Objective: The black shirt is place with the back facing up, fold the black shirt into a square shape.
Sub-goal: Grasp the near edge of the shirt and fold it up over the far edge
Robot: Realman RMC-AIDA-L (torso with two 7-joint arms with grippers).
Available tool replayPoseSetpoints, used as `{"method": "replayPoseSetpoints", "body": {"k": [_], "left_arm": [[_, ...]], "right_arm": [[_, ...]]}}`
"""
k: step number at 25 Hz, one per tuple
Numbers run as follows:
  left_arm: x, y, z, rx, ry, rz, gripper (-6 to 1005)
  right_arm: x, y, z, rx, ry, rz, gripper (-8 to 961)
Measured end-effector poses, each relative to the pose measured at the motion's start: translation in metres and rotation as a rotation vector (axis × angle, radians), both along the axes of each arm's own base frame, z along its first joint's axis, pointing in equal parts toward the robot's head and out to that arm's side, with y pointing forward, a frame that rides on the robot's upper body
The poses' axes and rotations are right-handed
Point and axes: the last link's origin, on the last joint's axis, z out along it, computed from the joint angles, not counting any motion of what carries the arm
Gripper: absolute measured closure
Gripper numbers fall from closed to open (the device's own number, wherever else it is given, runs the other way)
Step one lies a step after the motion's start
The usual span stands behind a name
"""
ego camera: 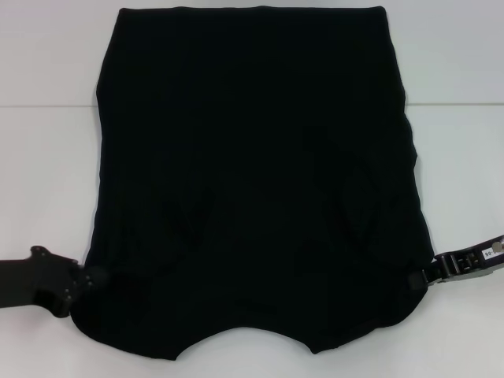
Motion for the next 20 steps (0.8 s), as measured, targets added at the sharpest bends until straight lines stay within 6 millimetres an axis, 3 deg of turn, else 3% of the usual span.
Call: {"method": "replayPoseSetpoints", "body": {"k": [9, 20], "left_arm": [[-0.012, -0.013, 0.017, 0.057, -0.013, 0.082, 977], [-0.016, -0.039, 0.025, 0.038, -0.105, 0.125, 978]], "right_arm": [[0.009, -0.013, 0.001, 0.02, 0.074, 0.024, 899], [0.04, -0.053, 0.007, 0.047, 0.182, 0.034, 899]]}}
